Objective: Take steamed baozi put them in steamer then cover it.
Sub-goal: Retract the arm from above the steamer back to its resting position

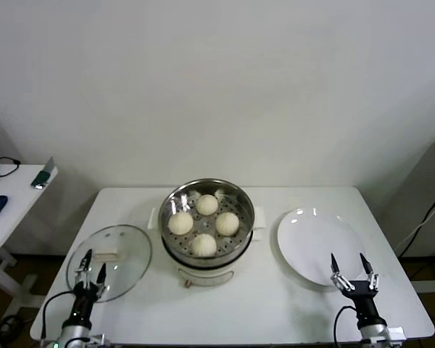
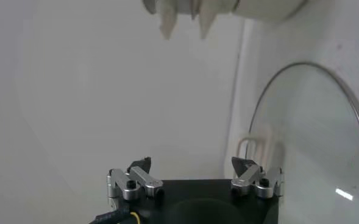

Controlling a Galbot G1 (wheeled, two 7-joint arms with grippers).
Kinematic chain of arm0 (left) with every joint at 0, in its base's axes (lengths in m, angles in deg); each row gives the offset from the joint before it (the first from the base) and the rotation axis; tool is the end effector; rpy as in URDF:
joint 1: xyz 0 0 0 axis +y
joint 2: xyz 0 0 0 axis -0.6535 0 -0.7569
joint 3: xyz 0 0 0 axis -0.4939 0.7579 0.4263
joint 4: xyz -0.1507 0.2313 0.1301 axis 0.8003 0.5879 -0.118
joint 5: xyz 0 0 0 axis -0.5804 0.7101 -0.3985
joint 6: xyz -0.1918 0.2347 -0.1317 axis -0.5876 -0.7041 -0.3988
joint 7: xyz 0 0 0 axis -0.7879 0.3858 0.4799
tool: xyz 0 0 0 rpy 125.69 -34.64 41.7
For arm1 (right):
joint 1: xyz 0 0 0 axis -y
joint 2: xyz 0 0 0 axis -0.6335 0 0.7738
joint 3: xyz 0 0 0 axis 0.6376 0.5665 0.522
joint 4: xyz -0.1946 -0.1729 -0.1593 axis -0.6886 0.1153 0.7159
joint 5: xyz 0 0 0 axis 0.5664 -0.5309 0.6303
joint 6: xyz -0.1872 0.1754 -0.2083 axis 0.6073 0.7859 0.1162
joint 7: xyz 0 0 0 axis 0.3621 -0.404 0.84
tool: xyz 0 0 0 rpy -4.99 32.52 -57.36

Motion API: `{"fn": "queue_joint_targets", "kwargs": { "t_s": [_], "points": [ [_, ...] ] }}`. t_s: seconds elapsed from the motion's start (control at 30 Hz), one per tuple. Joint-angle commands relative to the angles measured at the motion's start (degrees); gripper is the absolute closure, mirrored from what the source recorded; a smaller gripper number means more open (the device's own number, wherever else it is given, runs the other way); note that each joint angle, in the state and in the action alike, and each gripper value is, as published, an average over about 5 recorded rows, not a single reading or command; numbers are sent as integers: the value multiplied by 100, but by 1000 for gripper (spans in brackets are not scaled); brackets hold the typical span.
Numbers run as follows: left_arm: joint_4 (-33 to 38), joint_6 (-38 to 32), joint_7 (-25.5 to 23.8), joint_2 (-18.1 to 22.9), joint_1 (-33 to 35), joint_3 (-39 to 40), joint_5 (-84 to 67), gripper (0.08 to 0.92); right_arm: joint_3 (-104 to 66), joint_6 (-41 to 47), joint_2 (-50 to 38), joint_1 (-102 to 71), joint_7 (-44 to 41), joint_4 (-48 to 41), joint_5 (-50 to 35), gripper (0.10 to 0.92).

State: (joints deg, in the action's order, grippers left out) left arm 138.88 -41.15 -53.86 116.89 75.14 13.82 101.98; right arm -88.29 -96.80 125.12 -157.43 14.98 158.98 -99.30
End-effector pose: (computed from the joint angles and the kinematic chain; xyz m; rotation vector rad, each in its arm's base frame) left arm 0.1677 0.1393 -0.3944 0.1208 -2.2744 -2.0761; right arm 0.1655 -0.1367 -0.3868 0.0216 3.1210 0.0076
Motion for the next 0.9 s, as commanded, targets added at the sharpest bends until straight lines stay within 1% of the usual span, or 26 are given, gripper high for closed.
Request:
{"fn": "queue_joint_targets", "kwargs": {
  "t_s": [0.03,0.4,0.63,0.9],
  "points": [
    [-614,205,-30,-35,-626,83,470,177,-40,-64,123,-76,9,0,65,203],
    [-1034,301,-176,-161,-1063,158,652,177,-72,-80,231,-125,11,73,145,203],
    [-1060,398,-273,-258,-1245,203,591,177,-83,-64,261,-146,17,93,206,203],
    [-1198,449,-402,-264,-1329,273,587,177,-115,-59,311,-151,23,112,260,203]
  ]
}}
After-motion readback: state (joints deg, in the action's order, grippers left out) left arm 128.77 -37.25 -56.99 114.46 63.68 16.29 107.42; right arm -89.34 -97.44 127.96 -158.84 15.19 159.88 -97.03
